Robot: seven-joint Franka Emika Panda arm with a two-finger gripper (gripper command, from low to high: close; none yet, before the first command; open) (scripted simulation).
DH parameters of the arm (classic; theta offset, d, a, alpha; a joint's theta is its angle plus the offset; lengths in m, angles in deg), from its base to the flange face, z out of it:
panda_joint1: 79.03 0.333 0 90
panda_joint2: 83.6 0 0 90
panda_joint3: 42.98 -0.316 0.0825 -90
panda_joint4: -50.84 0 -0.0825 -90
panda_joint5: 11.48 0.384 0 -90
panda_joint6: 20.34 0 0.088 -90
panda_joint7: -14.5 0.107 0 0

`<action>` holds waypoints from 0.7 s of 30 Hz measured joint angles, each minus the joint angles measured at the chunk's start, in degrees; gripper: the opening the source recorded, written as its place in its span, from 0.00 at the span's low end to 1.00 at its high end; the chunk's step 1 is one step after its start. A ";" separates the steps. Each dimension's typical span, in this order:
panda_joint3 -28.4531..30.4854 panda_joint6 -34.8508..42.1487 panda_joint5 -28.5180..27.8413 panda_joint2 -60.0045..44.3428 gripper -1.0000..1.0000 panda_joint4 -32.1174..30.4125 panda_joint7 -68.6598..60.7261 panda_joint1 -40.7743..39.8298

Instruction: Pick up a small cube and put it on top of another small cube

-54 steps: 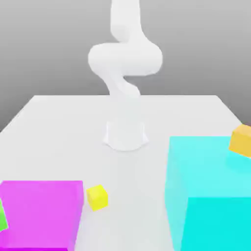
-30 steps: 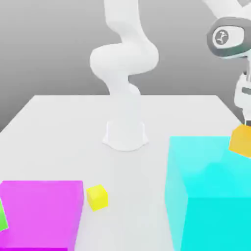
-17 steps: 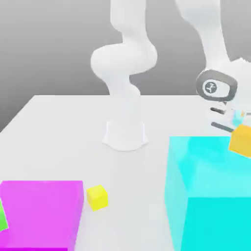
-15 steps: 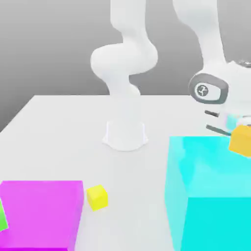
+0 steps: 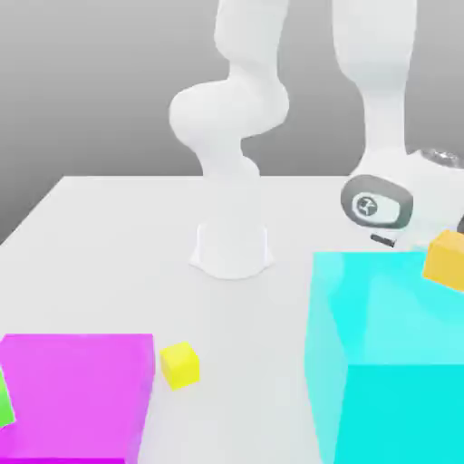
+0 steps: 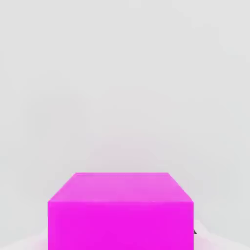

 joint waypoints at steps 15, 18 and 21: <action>-9.57 -2.32 42.67 11.89 0.00 -4.25 10.91 10.87; -9.58 -3.83 52.36 13.63 0.00 -4.43 14.11 13.03; -8.24 -5.16 62.16 16.09 0.00 -4.00 16.62 13.92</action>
